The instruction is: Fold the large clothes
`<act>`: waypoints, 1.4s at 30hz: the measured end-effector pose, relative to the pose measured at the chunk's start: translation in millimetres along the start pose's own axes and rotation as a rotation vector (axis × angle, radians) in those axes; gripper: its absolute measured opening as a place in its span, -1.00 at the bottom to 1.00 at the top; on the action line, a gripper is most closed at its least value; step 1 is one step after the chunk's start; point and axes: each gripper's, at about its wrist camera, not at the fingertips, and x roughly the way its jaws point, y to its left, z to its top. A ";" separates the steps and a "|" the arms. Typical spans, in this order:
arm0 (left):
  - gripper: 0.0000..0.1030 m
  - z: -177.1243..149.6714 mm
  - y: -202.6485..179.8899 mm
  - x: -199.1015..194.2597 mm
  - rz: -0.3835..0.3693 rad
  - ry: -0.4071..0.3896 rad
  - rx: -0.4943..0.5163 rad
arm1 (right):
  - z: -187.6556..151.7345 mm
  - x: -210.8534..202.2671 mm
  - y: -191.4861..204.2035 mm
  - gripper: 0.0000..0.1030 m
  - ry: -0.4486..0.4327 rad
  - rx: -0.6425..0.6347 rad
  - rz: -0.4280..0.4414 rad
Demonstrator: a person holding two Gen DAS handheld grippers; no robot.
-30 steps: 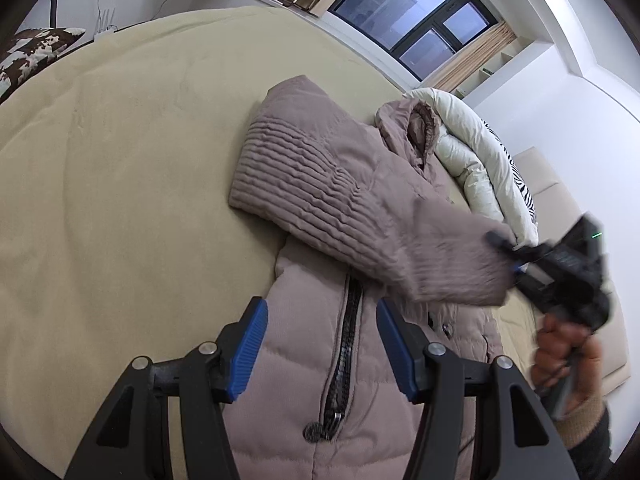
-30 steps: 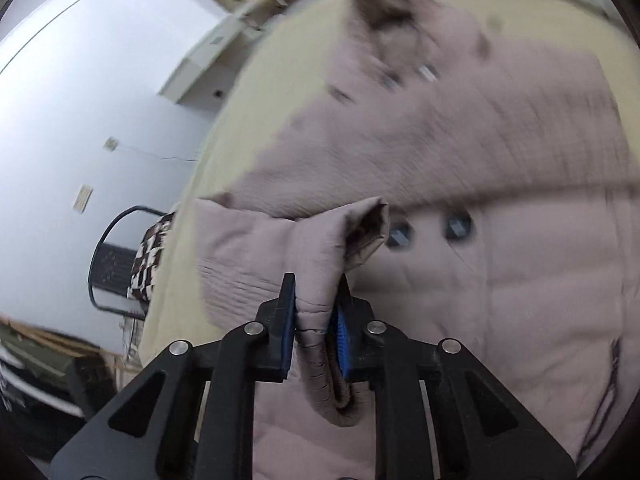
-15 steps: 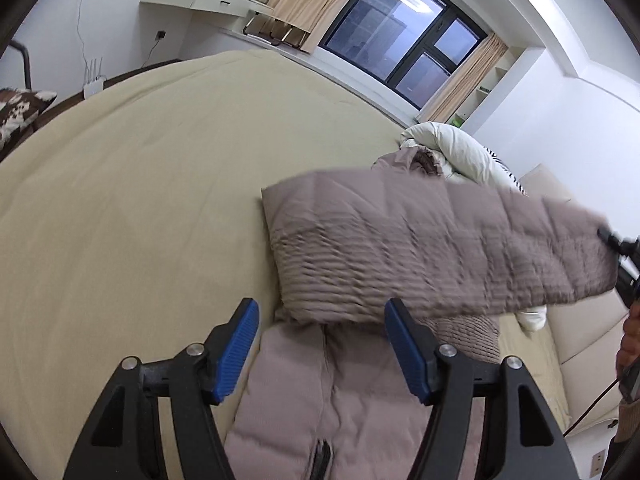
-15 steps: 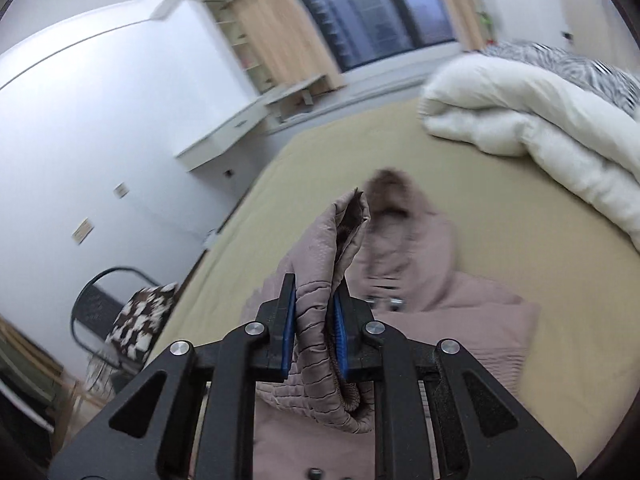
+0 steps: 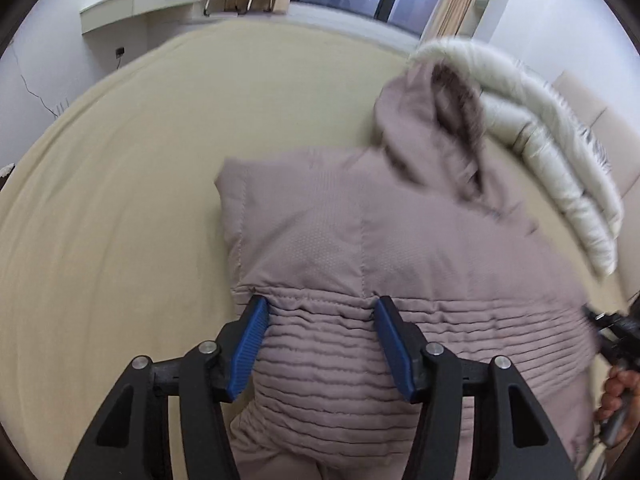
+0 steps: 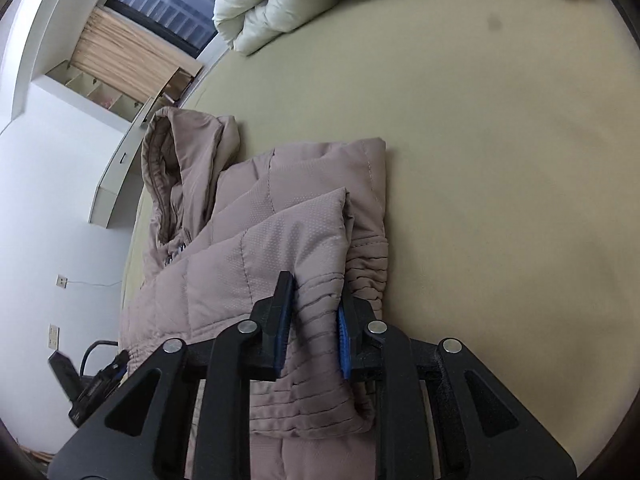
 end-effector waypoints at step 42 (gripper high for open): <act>0.69 216.8 -145.9 106.7 0.116 -0.063 0.185 | 118.6 95.0 193.9 0.35 -0.022 -0.469 -0.113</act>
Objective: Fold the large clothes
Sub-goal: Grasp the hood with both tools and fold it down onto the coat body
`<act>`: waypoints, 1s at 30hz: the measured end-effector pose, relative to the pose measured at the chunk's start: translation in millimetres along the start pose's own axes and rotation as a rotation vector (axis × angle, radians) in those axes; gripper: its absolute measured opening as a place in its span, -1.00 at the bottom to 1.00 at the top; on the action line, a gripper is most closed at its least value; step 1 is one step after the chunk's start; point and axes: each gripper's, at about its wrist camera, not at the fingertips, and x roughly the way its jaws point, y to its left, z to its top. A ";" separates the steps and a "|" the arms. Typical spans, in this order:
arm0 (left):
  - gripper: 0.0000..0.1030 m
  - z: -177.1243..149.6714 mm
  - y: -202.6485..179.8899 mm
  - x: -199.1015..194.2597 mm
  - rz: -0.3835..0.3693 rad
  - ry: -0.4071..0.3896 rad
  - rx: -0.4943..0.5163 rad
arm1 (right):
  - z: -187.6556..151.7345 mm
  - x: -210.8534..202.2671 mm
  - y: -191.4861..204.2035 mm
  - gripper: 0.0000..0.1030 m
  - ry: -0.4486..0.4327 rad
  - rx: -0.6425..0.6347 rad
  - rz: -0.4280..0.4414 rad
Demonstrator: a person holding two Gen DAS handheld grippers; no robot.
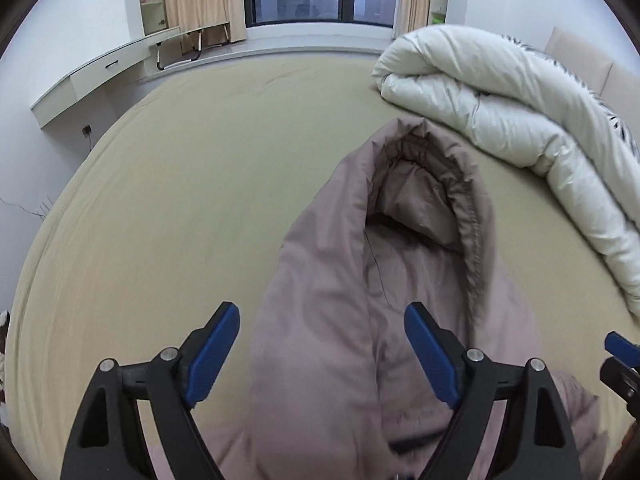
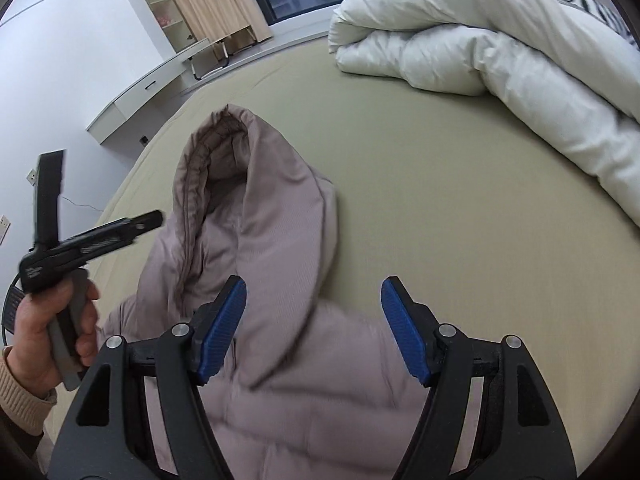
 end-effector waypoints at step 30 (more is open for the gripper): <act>-0.76 -88.5 70.7 -130.1 -0.316 -0.232 -0.108 | 15.4 3.6 61.3 -0.81 -0.189 -0.078 -0.031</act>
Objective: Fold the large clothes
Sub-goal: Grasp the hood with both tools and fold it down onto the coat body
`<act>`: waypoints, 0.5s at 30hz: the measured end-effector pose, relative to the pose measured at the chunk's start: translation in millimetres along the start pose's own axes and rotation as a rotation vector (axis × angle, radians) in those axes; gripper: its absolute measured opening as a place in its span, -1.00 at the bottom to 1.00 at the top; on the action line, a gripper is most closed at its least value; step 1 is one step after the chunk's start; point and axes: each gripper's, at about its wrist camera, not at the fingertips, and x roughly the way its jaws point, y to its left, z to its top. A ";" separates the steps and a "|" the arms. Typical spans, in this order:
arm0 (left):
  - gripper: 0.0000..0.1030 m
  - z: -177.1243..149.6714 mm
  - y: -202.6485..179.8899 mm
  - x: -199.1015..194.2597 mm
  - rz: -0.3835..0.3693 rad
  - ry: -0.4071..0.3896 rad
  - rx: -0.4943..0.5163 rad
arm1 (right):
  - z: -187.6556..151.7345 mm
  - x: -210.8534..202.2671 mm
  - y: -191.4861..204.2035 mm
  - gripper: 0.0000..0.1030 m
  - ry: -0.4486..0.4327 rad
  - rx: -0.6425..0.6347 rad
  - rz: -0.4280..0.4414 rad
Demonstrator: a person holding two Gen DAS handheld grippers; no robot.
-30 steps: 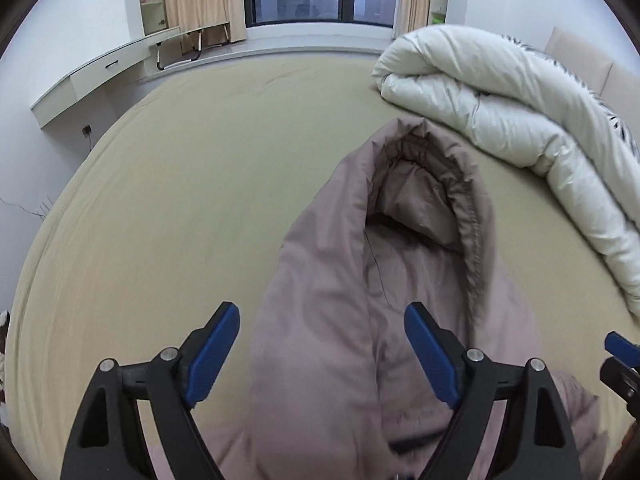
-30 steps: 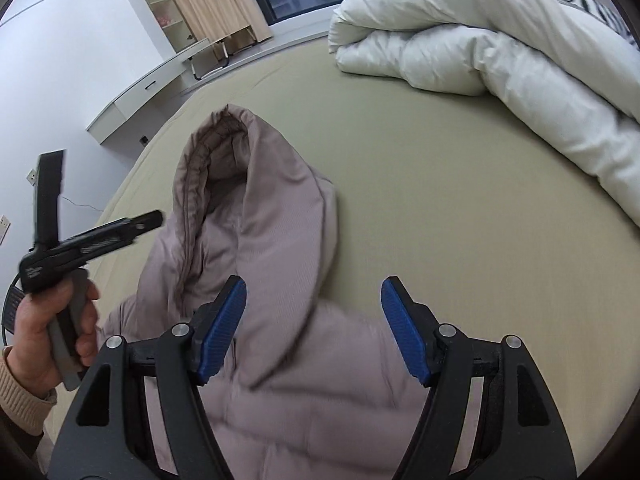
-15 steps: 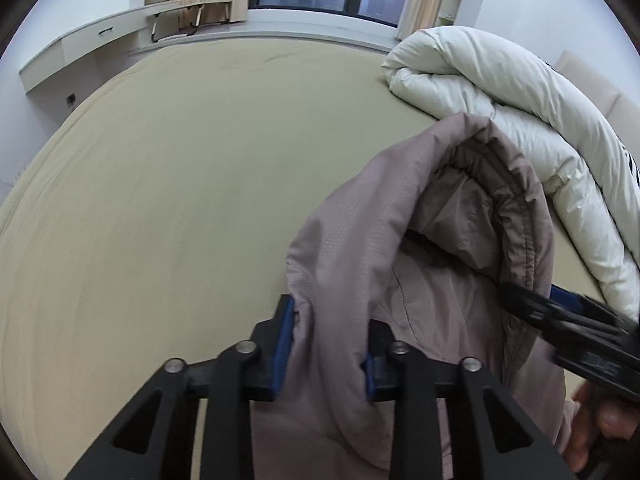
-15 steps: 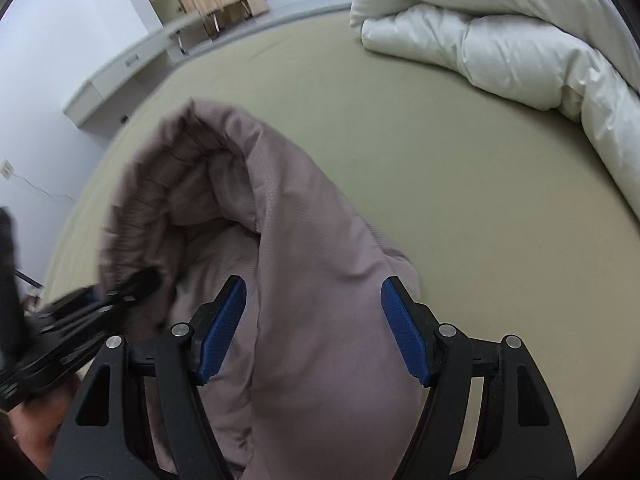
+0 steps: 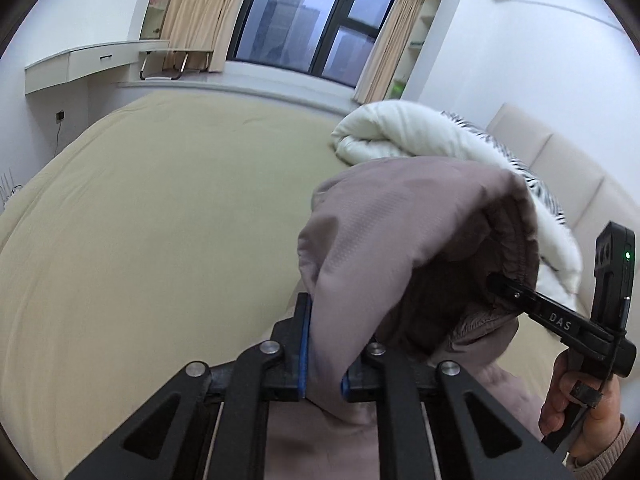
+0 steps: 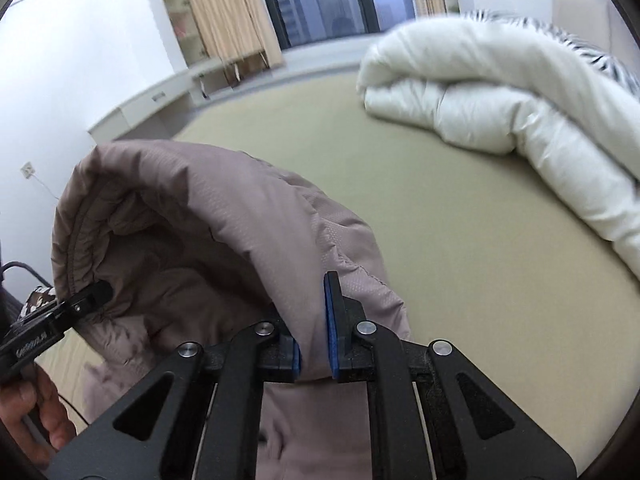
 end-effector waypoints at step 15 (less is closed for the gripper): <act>0.11 -199.1 -14.2 -123.9 0.044 0.243 -0.102 | -225.9 -124.9 -3.3 0.65 0.166 0.112 -0.015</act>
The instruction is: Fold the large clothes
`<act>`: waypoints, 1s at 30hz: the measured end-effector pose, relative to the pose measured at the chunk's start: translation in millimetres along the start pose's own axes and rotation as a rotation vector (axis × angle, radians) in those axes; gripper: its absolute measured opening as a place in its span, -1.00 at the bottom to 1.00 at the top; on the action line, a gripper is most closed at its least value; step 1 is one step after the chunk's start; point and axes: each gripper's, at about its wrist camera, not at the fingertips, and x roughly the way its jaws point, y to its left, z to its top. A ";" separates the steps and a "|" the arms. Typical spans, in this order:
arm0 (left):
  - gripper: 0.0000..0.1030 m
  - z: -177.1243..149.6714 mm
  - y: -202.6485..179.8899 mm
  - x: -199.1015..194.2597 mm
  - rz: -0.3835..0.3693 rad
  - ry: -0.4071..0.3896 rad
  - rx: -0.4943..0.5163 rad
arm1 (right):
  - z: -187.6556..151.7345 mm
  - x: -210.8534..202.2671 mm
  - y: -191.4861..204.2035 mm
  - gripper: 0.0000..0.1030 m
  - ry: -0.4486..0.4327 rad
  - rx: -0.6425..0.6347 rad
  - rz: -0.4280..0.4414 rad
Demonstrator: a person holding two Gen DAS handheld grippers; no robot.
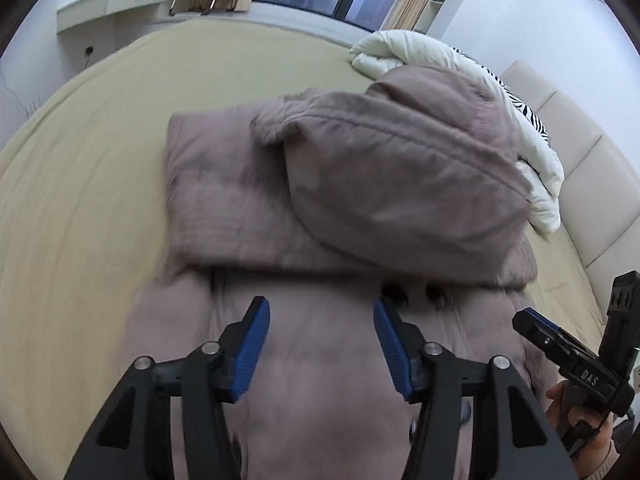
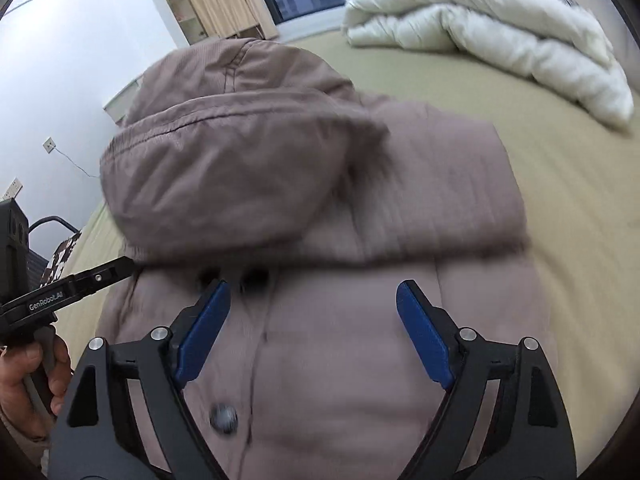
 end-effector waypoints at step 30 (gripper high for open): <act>-0.66 132.9 -51.0 59.1 0.040 -0.118 0.182 | 174.7 82.5 54.2 -0.41 0.001 -0.238 -0.105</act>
